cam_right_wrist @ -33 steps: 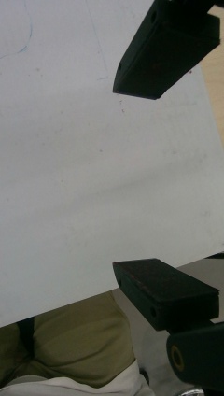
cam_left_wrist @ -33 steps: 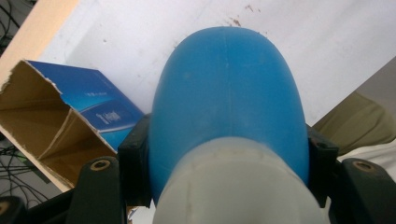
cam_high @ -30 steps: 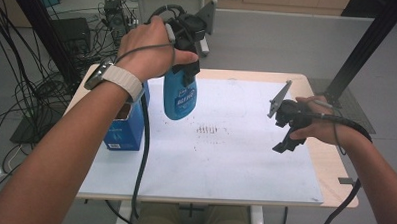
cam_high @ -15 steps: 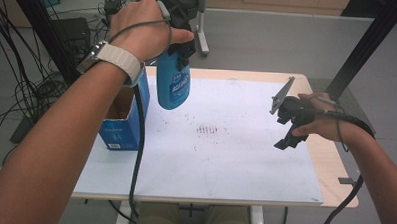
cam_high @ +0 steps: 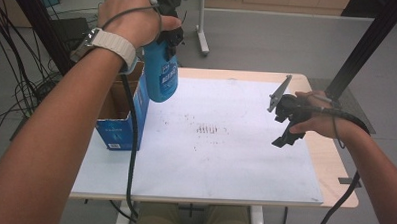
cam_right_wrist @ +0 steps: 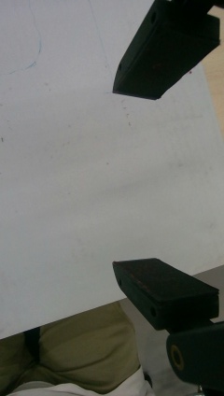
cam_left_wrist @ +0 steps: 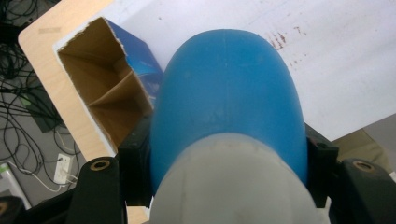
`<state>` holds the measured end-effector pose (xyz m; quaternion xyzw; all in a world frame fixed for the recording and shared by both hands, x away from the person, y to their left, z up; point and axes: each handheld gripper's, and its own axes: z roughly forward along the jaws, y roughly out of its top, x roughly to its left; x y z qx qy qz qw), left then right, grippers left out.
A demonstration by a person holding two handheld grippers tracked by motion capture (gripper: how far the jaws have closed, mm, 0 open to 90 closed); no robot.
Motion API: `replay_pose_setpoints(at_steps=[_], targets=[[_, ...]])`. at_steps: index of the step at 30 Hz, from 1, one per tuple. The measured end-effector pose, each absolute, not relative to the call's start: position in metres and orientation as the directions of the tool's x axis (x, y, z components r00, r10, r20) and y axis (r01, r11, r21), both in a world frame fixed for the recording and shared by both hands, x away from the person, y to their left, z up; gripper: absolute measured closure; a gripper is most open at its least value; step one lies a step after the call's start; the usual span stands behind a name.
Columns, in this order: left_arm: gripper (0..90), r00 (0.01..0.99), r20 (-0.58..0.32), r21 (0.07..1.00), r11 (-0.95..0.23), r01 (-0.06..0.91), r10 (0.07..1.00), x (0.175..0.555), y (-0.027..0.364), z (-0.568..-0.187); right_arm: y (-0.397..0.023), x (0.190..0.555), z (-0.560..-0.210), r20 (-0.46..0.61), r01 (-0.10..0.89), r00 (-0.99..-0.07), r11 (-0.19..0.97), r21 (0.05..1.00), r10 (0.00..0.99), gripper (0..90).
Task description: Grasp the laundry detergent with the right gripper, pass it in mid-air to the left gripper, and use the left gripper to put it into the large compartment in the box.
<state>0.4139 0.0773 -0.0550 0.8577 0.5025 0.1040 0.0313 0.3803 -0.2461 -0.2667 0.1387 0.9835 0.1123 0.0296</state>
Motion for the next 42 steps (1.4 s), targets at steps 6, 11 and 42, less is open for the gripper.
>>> replay_pose_setpoints(at_steps=[6, 11, 42], targets=[[37.2, 0.434, 0.142, 0.17, -0.454, 0.875, 0.89, 0.418, 0.087, -0.053, -0.246, 0.385, -0.268, -0.02, 0.27, -0.959, 0.936, 0.226, 0.282, 12.7], [37.2, 0.412, 0.137, 0.168, -0.431, 0.887, 0.901, 0.422, 0.098, -0.048, -0.246, 0.386, -0.269, -0.014, 0.273, -0.959, 0.937, 0.216, 0.283, 12.7], [37.1, 0.243, 0.148, 0.192, -0.269, 0.944, 0.959, 0.429, 0.152, -0.032, -0.25, 0.395, -0.274, -0.003, 0.292, -0.954, 0.935, 0.203, 0.298, 12.6]])
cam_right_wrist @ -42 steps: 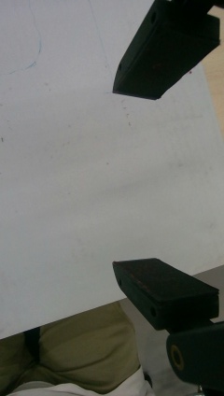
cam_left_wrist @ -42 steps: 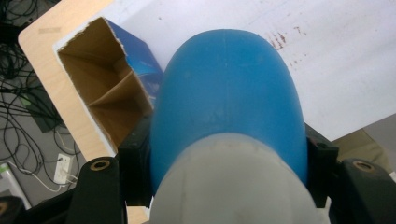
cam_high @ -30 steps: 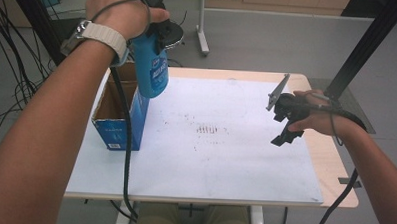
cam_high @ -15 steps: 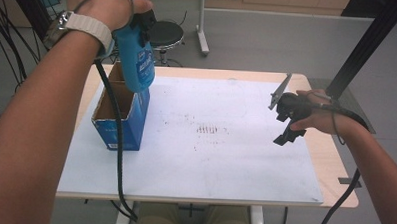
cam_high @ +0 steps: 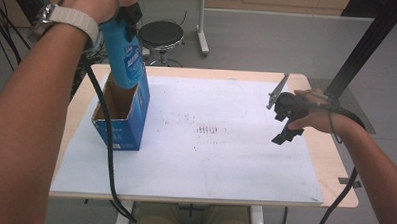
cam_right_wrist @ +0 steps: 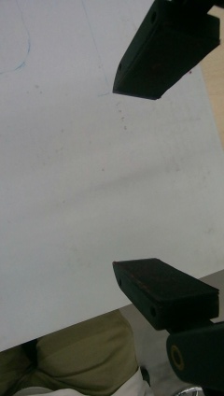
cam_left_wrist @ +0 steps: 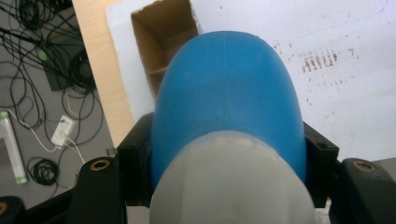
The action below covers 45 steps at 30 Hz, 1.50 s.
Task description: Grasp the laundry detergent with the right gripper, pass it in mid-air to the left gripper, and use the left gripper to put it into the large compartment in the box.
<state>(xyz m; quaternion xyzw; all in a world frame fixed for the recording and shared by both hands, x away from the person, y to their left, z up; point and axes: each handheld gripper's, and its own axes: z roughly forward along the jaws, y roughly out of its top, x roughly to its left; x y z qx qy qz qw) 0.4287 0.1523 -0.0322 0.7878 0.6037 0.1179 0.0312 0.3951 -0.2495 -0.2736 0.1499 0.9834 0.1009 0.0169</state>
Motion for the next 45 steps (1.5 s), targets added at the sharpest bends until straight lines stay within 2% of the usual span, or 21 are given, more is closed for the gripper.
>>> replay_pose_setpoints(at_steps=[25, 45], targets=[[37.1, 0.135, 0.15, 0.201, -0.164, 0.966, 0.979, 0.433, 0.183, -0.053, -0.247, 0.396, -0.276, -0.002, 0.295, -0.953, 0.933, 0.205, 0.302, 12.6], [37.0, 0.118, 0.146, 0.196, -0.146, 0.97, 0.982, 0.441, 0.193, -0.08, -0.246, 0.398, -0.282, 0.011, 0.305, -0.951, 0.931, 0.201, 0.31, 12.6]])
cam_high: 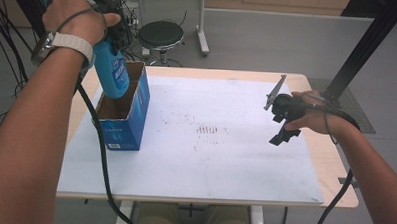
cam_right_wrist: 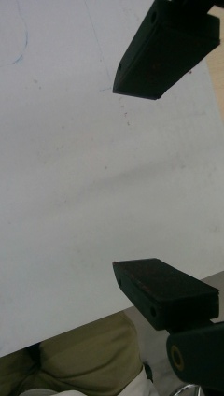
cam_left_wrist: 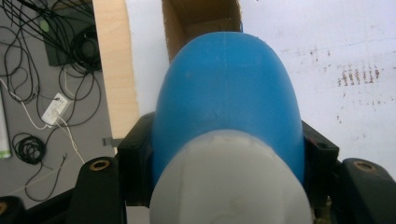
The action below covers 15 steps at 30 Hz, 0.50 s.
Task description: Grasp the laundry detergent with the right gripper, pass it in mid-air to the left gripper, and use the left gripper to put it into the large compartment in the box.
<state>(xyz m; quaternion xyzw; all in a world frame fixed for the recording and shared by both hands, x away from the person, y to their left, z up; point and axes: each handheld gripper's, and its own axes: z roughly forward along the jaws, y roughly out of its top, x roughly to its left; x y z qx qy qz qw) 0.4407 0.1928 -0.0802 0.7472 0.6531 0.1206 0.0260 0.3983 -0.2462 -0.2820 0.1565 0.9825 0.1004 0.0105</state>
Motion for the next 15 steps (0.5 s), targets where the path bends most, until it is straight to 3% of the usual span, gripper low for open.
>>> replay_pose_setpoints(at_steps=[15], targets=[[37.0, 0.105, 0.146, 0.185, -0.131, 0.974, 0.984, 0.44, 0.199, -0.095, -0.243, 0.398, -0.281, 0.011, 0.306, -0.95, 0.93, 0.203, 0.311, 12.6]])
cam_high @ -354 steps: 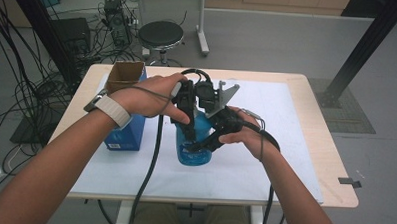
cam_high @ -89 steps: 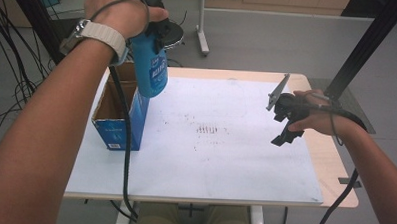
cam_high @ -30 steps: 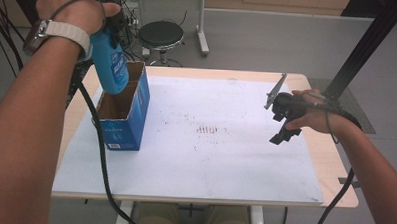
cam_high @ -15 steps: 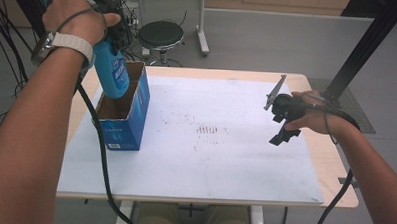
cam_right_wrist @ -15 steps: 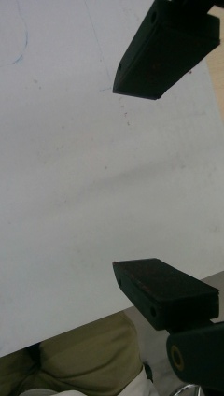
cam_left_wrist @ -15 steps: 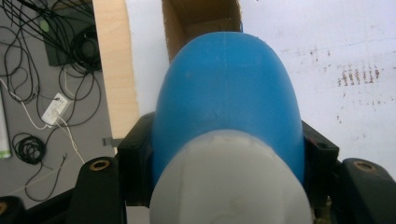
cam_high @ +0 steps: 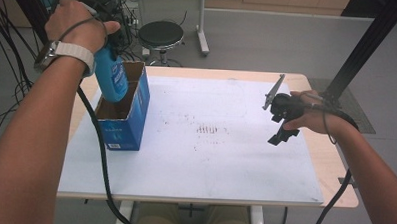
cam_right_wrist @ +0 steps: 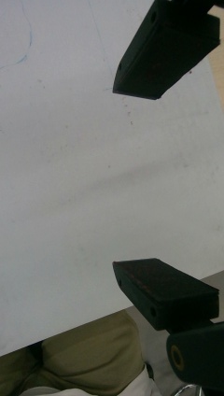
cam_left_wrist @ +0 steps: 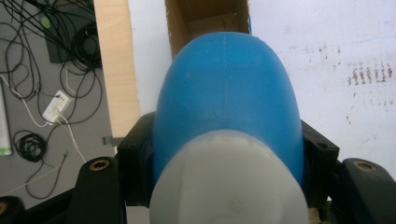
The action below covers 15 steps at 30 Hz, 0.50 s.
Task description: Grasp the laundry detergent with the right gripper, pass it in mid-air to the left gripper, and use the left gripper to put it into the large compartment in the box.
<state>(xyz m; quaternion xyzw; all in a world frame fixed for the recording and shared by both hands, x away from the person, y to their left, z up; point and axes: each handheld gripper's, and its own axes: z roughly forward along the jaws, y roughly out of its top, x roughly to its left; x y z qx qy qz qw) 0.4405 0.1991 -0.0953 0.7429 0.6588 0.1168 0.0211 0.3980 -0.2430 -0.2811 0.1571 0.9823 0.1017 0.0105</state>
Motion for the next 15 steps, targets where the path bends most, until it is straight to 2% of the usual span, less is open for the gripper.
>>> replay_pose_setpoints(at_steps=[15], targets=[[37.0, 0.104, 0.154, 0.175, -0.131, 0.976, 0.983, 0.441, 0.2, -0.114, -0.243, 0.397, -0.281, 0.017, 0.308, -0.95, 0.929, 0.207, 0.311, 12.6]])
